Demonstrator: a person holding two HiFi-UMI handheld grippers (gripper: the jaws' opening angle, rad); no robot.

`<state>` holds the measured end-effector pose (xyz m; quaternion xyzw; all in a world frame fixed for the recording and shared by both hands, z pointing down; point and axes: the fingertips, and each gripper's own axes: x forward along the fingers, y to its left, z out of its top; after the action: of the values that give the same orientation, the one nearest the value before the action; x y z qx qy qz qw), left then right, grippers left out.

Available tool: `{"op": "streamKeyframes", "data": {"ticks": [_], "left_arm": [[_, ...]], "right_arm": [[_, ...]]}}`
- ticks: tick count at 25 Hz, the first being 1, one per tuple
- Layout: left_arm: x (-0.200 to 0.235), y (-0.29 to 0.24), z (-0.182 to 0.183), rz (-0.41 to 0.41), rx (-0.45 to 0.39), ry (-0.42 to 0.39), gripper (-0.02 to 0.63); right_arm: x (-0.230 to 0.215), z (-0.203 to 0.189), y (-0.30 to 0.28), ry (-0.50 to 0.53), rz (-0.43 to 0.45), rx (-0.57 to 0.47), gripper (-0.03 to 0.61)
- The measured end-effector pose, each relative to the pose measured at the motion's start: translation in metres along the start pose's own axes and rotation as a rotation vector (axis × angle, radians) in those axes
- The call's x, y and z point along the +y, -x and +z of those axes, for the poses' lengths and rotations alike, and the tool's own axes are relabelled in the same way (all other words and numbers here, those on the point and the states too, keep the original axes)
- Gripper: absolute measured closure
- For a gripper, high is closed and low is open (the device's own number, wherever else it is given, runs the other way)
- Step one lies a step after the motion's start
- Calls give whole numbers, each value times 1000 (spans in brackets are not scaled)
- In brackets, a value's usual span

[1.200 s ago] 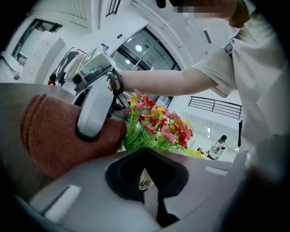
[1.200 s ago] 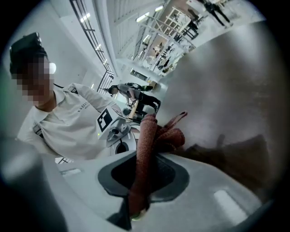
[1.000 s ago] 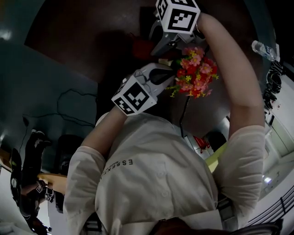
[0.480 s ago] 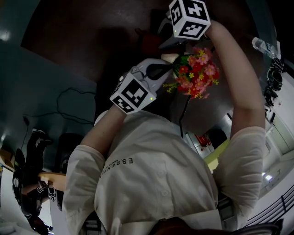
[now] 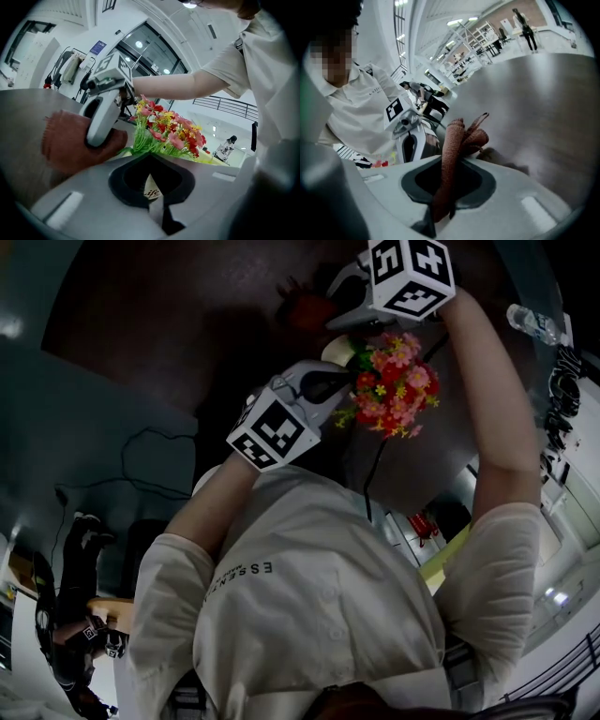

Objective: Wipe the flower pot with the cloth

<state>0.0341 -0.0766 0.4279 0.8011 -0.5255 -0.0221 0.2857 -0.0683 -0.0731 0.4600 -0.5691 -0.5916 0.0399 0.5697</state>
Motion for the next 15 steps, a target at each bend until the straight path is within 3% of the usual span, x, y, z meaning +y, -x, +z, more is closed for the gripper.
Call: {"op": "streamKeyframes", "data": {"ticks": [2, 5, 8, 15], "left_arm": [[1, 0, 2, -1, -1, -5, 598], [4, 0, -3, 3, 20, -14, 598], [6, 0, -5, 11, 23, -10, 598], [4, 5, 0, -2, 39, -16, 598]], "right_arm": [[17, 24, -12, 46, 73, -26, 528], [31, 17, -34, 66, 140, 82, 529], [16, -9, -40, 49, 84, 157, 528], [-4, -50, 1, -152, -60, -9, 529]]}}
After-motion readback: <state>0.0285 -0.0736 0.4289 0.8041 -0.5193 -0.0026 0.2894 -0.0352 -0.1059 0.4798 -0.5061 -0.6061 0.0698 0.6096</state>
